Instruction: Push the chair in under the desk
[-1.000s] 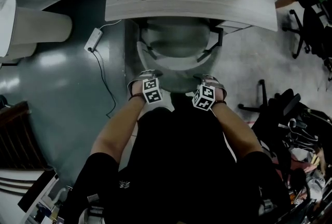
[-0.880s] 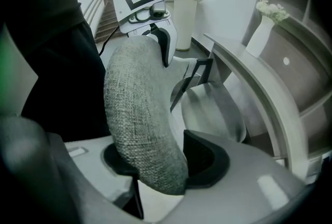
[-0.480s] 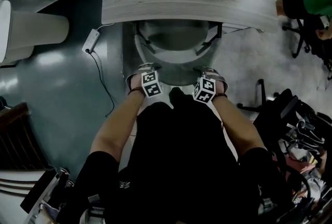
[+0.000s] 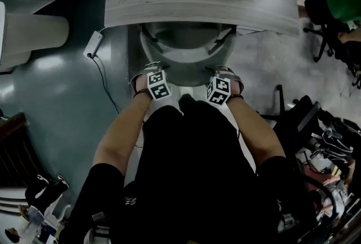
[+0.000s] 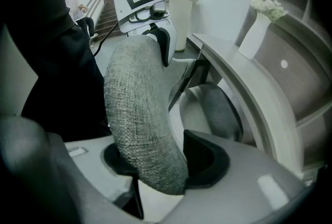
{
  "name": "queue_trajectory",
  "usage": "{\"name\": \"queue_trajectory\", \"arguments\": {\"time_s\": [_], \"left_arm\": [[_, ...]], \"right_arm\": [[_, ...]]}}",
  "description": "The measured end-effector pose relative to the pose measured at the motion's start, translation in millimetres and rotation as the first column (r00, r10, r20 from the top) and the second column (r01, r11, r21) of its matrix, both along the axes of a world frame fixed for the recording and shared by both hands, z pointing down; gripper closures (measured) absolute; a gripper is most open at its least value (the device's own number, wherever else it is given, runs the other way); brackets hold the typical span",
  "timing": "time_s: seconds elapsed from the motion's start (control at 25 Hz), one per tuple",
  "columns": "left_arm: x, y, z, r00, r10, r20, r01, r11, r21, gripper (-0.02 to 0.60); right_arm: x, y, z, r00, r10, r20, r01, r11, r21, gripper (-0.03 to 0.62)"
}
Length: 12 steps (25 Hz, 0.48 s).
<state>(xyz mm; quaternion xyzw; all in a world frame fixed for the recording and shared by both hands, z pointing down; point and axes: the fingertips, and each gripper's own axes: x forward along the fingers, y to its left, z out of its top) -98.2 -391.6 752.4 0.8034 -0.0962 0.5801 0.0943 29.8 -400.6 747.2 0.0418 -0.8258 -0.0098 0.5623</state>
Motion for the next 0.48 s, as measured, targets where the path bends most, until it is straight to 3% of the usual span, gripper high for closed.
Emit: {"name": "queue_trajectory", "arguments": {"time_s": [0.48], "left_arm": [[0,-14,-1,0.999,0.032,-0.012,-0.032,0.999,-0.017,0.374]], "right_arm": [[-2,-13,0,1.000,-0.031,0.002,0.031,0.999,-0.027,0.385]]}}
